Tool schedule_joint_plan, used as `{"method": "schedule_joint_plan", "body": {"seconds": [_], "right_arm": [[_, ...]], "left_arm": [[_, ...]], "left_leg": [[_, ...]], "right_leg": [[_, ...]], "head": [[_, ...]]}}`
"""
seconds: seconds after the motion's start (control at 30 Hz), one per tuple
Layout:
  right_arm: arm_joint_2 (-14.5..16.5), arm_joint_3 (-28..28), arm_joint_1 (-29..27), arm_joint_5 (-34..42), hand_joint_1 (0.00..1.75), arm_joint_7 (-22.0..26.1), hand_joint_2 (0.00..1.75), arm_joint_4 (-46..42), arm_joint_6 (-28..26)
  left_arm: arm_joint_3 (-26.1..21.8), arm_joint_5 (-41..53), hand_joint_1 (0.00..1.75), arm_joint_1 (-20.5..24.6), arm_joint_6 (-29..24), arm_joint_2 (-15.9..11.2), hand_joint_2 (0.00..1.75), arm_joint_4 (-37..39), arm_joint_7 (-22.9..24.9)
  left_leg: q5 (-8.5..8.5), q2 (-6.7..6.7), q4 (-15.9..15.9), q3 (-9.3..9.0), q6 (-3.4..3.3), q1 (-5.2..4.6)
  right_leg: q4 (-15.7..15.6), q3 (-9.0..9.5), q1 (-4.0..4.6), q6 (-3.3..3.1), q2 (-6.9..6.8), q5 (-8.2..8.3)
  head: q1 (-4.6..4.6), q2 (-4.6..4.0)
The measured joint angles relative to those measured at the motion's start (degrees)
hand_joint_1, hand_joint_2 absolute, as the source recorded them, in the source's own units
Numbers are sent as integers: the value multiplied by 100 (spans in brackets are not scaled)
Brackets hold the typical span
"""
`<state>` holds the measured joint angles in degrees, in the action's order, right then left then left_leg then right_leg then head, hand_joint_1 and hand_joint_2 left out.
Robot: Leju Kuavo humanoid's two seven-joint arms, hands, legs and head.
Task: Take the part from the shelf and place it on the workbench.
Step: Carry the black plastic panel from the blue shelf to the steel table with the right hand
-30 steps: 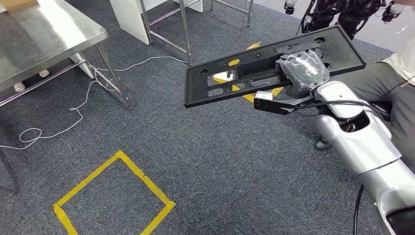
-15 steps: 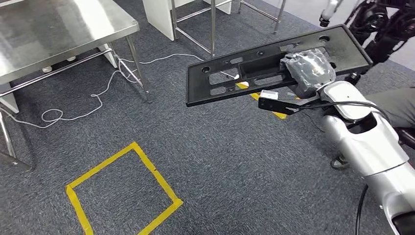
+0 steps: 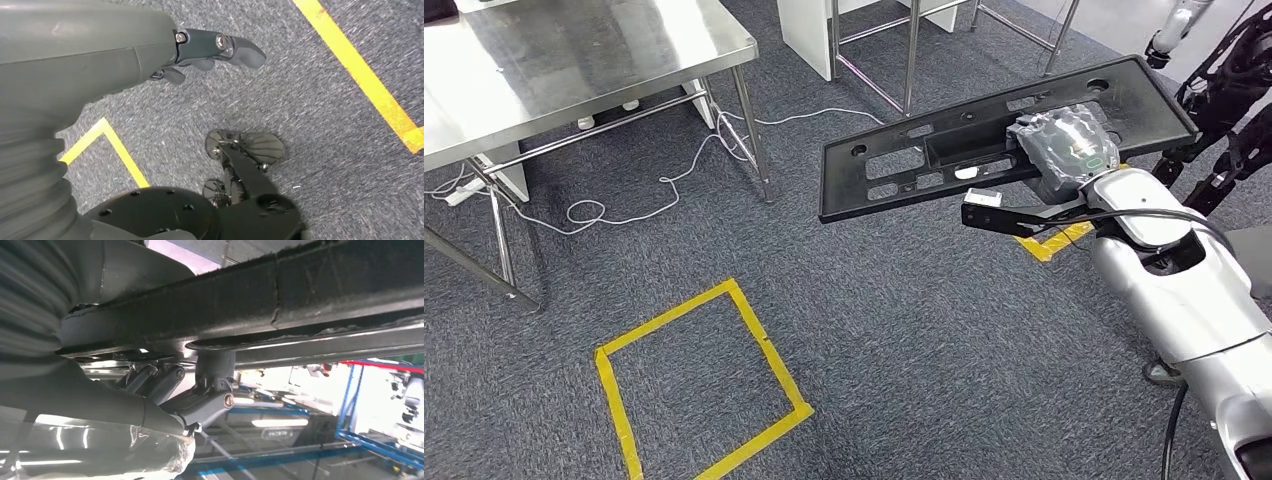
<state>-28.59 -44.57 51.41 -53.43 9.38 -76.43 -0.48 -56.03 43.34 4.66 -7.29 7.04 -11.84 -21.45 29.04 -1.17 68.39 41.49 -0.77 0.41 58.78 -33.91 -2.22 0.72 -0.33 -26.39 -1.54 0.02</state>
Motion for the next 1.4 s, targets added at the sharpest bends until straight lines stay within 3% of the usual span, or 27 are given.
{"method": "schedule_joint_plan", "body": {"seconds": [0.07, 0.1, 0.13, 0.2, 0.27, 0.3, 0.37, 0.43, 0.53, 0.57, 0.6, 0.63, 0.67, 0.73, 0.77, 0.87, 0.93, 1.0, 1.07, 1.1, 1.13, 1.17, 1.23, 1.3, 1.4], "right_arm": [[-5, 1, 11, 23, 175, 2, 175, -3, 21], [-7, 0, 14, 38, 175, 5, 175, -11, 39], [-8, 1, 20, 54, 175, 11, 175, -25, 60], [-8, 2, 60, 79, 175, 33, 175, -57, 99], [-12, 0, 135, 96, 175, 57, 175, -75, 132], [-11, -2, 165, 107, 175, 64, 175, -78, 153], [-8, -5, 196, 131, 175, 75, 175, -89, 183], [-19, -11, 230, 168, 175, 82, 175, -102, 194], [-78, -49, 282, 228, 175, 86, 175, -101, 218], [-92, -65, 283, 244, 175, 87, 175, -97, 234], [-99, -78, 284, 260, 175, 89, 175, -95, 249], [-104, -85, 288, 275, 175, 92, 175, -93, 261], [-109, -90, 299, 289, 175, 94, 175, -92, 265], [-124, -108, 334, 310, 175, 100, 175, -92, 267], [-130, -122, 351, 317, 175, 103, 175, -91, 268], [-117, -166, 380, 331, 175, 107, 175, -90, 269], [-92, -191, 407, 331, 175, 107, 175, -91, 271], [-78, -208, 434, 332, 175, 106, 175, -90, 271], [-72, -237, 449, 338, 175, 100, 175, -85, 271], [-72, -256, 452, 346, 175, 95, 175, -82, 271], [-69, -272, 453, 358, 175, 88, 175, -80, 269], [-66, -282, 455, 373, 175, 83, 175, -79, 266], [-58, -289, 465, 399, 175, 80, 175, -73, 252], [-52, -296, 478, 415, 175, 80, 175, -57, 234], [-22, -306, 488, 427, 175, 81, 175, -36, 215]], "left_arm": [[1, 9, 0, 1, -4, 3, 175, 1, 19], [1, 11, 0, 1, -7, 4, 175, 1, 27], [0, 9, 0, 1, -13, 4, 175, 1, 33], [-1, 3, 0, 5, -30, 3, 175, 1, 39], [-1, -6, 0, 17, -41, 1, 175, 0, 34], [-1, -10, 0, 22, -43, 0, 175, 0, 32], [-1, -13, 0, 22, -50, 4, 175, 1, 33], [-1, -13, 0, 22, -58, 20, 175, 1, 41], [-2, -13, 0, 35, -61, 33, 175, 1, 47], [-2, -13, 0, 35, -61, 35, 175, 1, 46], [-3, -13, 0, 33, -61, 39, 175, 1, 45], [-3, -13, 0, 31, -60, 46, 175, 1, 47], [-3, -13, 0, 30, -59, 55, 175, 1, 50], [-3, -13, 0, 30, -58, 65, 175, 1, 59], [-3, -13, 0, 28, -58, 66, 175, 1, 63], [-4, -15, 0, 0, -61, 61, 175, 1, 69], [-5, -18, 0, -10, -64, 56, 175, 1, 68], [-5, -19, 0, -1, -65, 56, 175, 1, 67], [-4, -16, 0, 4, -62, 60, 175, 2, 71], [-4, -14, 0, 4, -61, 61, 175, 3, 73], [-4, -11, 0, 3, -60, 62, 175, 3, 76], [-5, -9, 0, 4, -60, 62, 175, 3, 80], [-5, 4, 0, 13, -63, 50, 175, 2, 95], [-5, 22, 0, 25, -68, 36, 175, -1, 109], [-5, 31, 0, 27, -70, 38, 175, -1, 121]], "left_leg": [[174, 92, 576, 315, 27, 31], [110, 105, 583, 335, 24, 36], [-45, 122, 363, 236, 8, 36], [-392, 271, -416, -163, -63, -3], [-516, 398, -892, -410, -129, -65], [-498, 397, -940, -426, -143, -90], [-522, 283, -999, -462, -187, -80], [-562, 178, -1090, -542, -244, -51], [-578, 12, -1117, -586, -285, -39], [-575, -53, -1115, -587, -286, -40], [-573, -121, -1112, -588, -286, -40], [-568, -188, -1109, -594, -281, -38], [-560, -254, -1102, -600, -269, -37], [-536, -378, -1075, -593, -225, -48], [-528, -423, -1060, -576, -201, -58], [-515, -490, -1037, -527, -157, -70], [-384, -314, -845, -439, -102, -70], [-76, -34, -250, -148, -30, -52], [167, 87, 435, 216, 3, -22], [160, 105, 565, 300, -2, -17], [53, 114, 474, 268, -23, -20], [-132, 142, 171, 119, -65, -31], [-435, 329, -602, -286, -194, -98], [-500, 445, -975, -475, -282, -169], [-524, 305, -1066, -519, -317, -170]], "right_leg": [[1, 10, 29, -28, -98, -18], [2, 18, 40, -32, -147, -28], [2, 31, 48, -36, -193, -38], [0, 65, 70, -20, -274, -67], [-5, 83, 105, 18, -348, -98], [-15, 92, 120, 42, -391, -110], [-43, 126, 141, 94, -460, -138], [158, 72, 150, 108, -337, -269], [1199, -454, 133, 43, -49, -664], [1460, -624, 131, 53, -19, -718], [1523, -705, 130, 87, -6, -681], [1341, -664, 125, 140, 6, -545], [954, -518, 109, 200, 38, -343], [216, -203, 81, 244, 140, -18], [20, -112, 77, 220, 168, 60], [-34, -75, 81, 106, 95, 93], [-38, -61, 55, 42, 33, 91], [-40, -47, 62, -13, -26, 76], [-40, -36, 89, -44, -103, 58], [-40, -27, 102, -57, -144, 48], [-40, -13, 116, -69, -185, 38], [-40, 8, 131, -79, -226, 26], [-47, 51, 172, -84, -309, -5], [-58, 74, 198, -58, -397, -31], [-54, 92, 223, -4, -472, -74]], "head": [[0, 1], [-1, 1], [-1, 1], [1, 0], [3, 1], [6, 1], [5, 1], [14, 0], [45, 0], [55, 0], [60, 0], [64, 0], [64, 0], [73, 0], [72, 0], [68, 0], [47, 0], [20, 0], [16, 0], [14, 0], [13, 0], [13, 0], [19, 0], [22, 0], [22, 0]]}}
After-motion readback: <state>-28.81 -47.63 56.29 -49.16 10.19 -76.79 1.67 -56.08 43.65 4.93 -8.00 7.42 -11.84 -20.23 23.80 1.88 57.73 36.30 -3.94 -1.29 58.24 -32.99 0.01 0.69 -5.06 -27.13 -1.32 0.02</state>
